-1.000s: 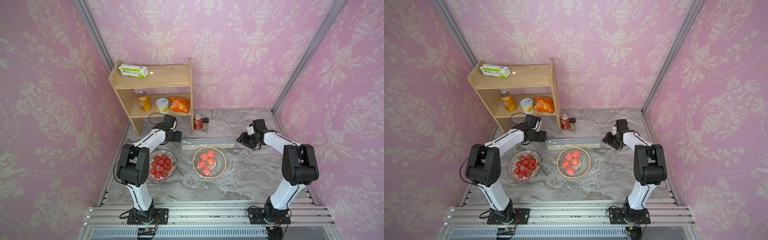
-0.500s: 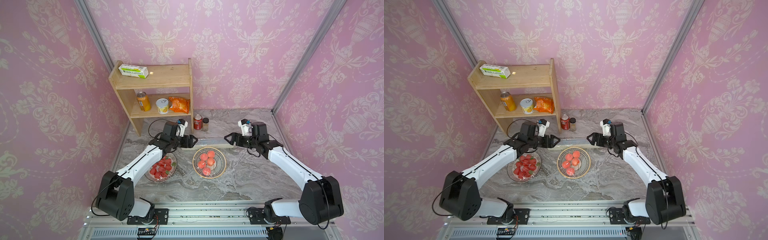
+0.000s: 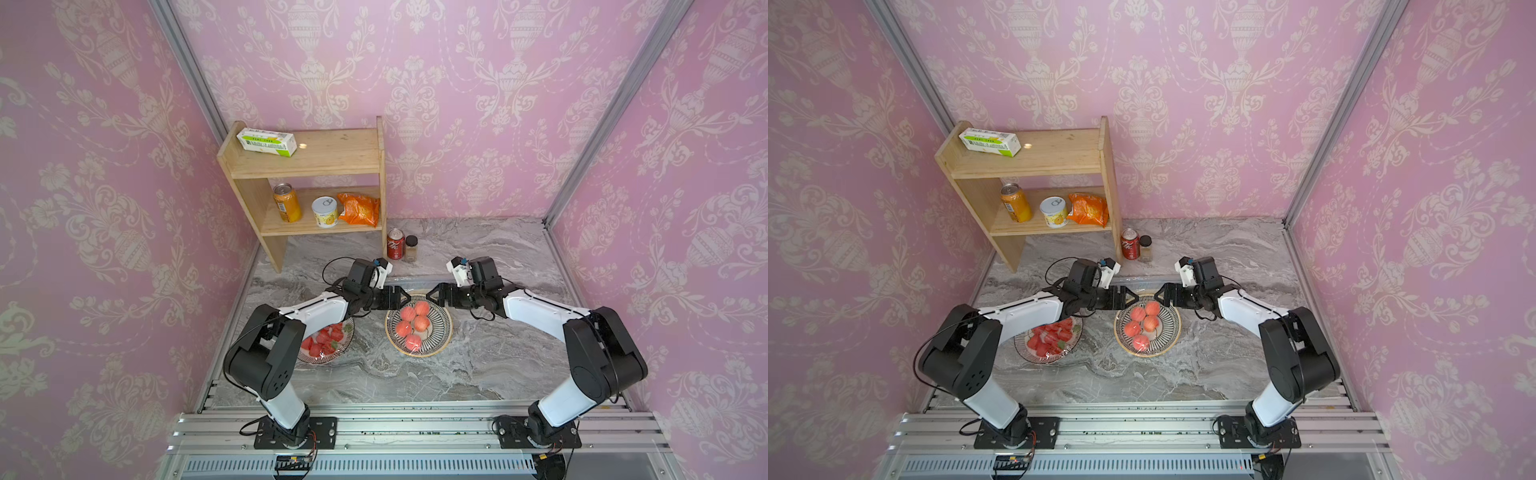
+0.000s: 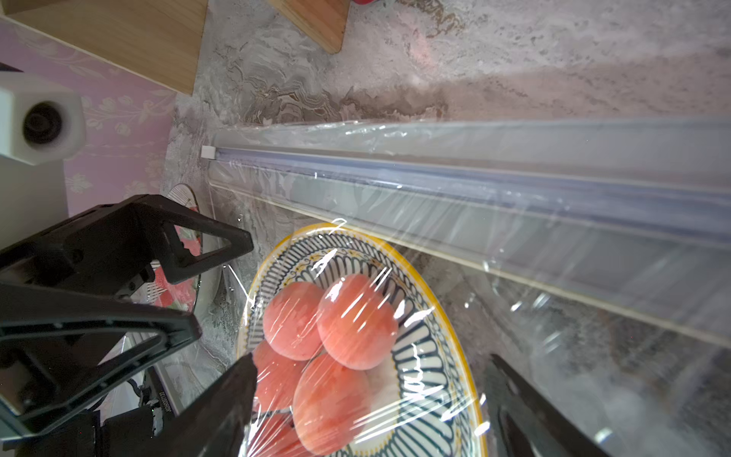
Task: Wrap the plate with plastic wrap
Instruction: Move the plate to the center of the board.
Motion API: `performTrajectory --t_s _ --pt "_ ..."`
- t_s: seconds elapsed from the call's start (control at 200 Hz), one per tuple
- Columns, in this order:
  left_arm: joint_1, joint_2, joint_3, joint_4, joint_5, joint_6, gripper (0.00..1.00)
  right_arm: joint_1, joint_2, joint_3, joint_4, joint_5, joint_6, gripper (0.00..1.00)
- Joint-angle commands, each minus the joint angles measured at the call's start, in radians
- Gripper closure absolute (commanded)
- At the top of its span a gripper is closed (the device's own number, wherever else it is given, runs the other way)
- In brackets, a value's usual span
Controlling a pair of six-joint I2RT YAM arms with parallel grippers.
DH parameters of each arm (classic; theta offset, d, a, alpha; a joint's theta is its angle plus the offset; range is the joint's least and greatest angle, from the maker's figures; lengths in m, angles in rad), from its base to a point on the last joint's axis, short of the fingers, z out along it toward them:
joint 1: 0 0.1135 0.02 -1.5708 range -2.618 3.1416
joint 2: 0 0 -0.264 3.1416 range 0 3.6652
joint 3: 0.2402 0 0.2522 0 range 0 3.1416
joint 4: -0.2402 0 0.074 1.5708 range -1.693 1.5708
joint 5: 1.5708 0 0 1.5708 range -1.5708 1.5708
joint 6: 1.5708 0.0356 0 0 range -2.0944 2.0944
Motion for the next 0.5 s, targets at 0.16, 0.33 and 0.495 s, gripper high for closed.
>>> performTrajectory --t_s 0.16,0.33,0.495 --pt "0.001 0.052 -0.018 -0.036 -0.004 0.019 0.19 0.007 0.035 -0.007 -0.038 -0.004 -0.017 0.10" --pt "-0.001 0.052 -0.026 -0.069 0.046 0.011 0.19 0.023 0.030 -0.038 -0.042 -0.056 0.027 0.10" --pt "-0.014 0.017 -0.029 -0.106 0.096 0.008 0.19 0.053 -0.019 -0.094 -0.047 -0.073 0.101 0.10"
